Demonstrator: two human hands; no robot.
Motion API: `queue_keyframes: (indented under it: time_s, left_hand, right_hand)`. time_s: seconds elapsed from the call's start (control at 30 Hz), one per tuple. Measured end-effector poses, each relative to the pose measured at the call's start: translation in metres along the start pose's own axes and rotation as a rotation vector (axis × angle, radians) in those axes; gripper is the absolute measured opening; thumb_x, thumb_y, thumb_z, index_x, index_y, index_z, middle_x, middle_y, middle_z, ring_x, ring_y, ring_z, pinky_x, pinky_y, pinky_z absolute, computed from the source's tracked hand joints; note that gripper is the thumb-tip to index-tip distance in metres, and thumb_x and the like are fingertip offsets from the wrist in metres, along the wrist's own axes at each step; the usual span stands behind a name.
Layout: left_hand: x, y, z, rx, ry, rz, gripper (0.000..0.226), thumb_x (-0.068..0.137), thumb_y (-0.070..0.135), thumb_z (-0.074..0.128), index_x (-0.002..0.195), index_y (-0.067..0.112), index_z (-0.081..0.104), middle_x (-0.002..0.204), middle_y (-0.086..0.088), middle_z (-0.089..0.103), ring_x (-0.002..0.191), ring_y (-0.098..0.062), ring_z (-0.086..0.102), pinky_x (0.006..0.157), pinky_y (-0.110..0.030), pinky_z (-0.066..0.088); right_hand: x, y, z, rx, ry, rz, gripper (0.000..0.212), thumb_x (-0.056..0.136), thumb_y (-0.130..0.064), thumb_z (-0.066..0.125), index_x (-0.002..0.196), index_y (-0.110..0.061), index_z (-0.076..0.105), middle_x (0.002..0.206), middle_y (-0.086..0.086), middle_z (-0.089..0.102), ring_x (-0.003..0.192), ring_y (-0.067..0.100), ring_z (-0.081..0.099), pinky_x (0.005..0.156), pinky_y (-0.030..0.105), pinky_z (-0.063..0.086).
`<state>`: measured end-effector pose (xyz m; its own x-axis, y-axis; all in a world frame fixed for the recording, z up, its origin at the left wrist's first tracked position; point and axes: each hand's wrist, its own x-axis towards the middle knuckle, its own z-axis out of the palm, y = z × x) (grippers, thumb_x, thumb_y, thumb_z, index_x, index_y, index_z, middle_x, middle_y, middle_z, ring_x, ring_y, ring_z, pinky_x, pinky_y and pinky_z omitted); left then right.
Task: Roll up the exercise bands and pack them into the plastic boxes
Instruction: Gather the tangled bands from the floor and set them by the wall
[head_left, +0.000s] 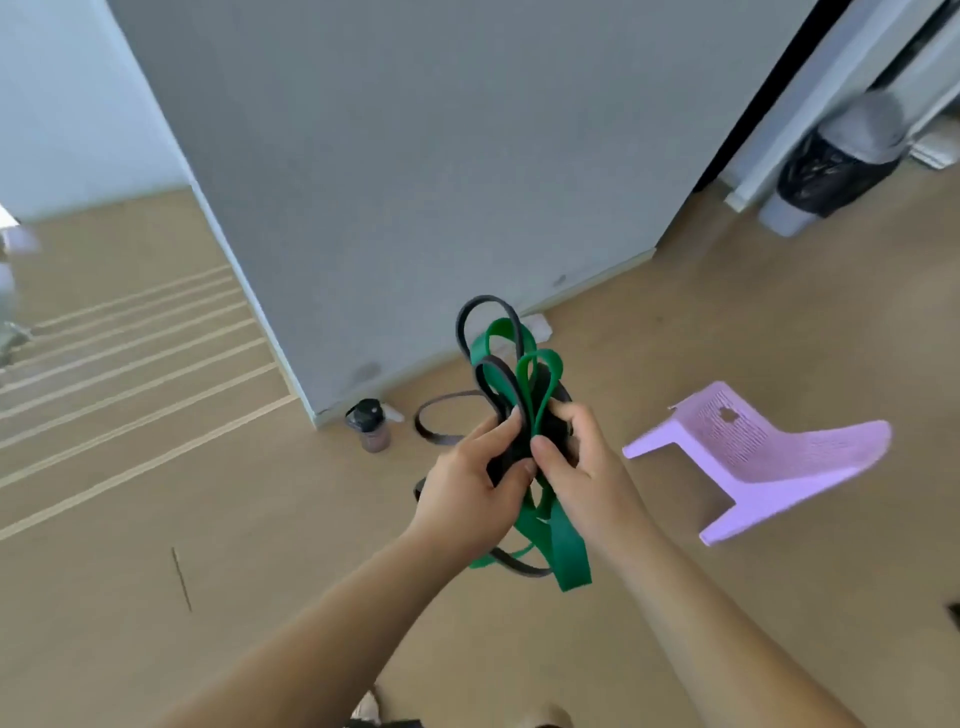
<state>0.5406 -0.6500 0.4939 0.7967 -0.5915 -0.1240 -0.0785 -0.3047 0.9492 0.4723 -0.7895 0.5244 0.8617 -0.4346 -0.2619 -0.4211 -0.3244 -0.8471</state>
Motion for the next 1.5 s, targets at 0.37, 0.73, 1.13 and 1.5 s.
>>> queue_keyframes:
  time_s: [0.37,0.73,1.13,1.5]
  left_hand:
    - [0.265,0.031,0.108,0.169,-0.061,-0.071,0.051,0.099,0.029,0.060,0.145,0.048,0.050,0.135,0.046,0.047,0.119,0.004,0.059,0.104,-0.026,0.052]
    - [0.423,0.002,0.127,0.166,0.035,-0.272,0.055,0.094,0.033,0.054,0.147,0.046,0.050,0.154,0.027,0.045,0.126,-0.010,0.060,0.103,-0.035,0.053]
    - [0.533,-0.051,0.154,0.234,0.197,-0.513,0.050,0.097,0.023,0.047,0.143,0.037,0.056,0.150,0.017,0.051,0.122,-0.021,0.059,0.094,-0.032,0.052]
    - [0.572,-0.129,0.237,0.106,0.387,-0.809,0.056,0.097,0.004,0.044,0.139,0.036,0.061,0.149,0.008,0.052,0.139,-0.033,0.048,0.110,-0.035,0.045]
  right_hand:
    - [0.242,0.068,-0.149,0.071,-0.059,0.045,0.034,0.103,-0.031,0.054,0.128,-0.051,0.041,0.112,-0.012,0.072,0.102,0.009,0.069,0.078,0.026,0.052]
    - [0.428,0.087,-0.174,0.062,-0.285,0.156,0.033,0.099,-0.037,0.057,0.121,-0.053,0.040,0.121,-0.008,0.071,0.107,0.017,0.072,0.095,0.053,0.057]
    - [0.580,0.127,-0.159,-0.098,-0.596,0.271,0.029,0.106,-0.025,0.054,0.128,-0.029,0.035,0.123,-0.006,0.064,0.105,0.007,0.066,0.076,0.020,0.052]
    - [0.673,0.220,-0.149,-0.344,-0.937,0.456,0.039,0.103,-0.034,0.054,0.136,-0.046,0.038,0.133,0.008,0.064,0.117,0.031,0.067,0.101,0.055,0.056]
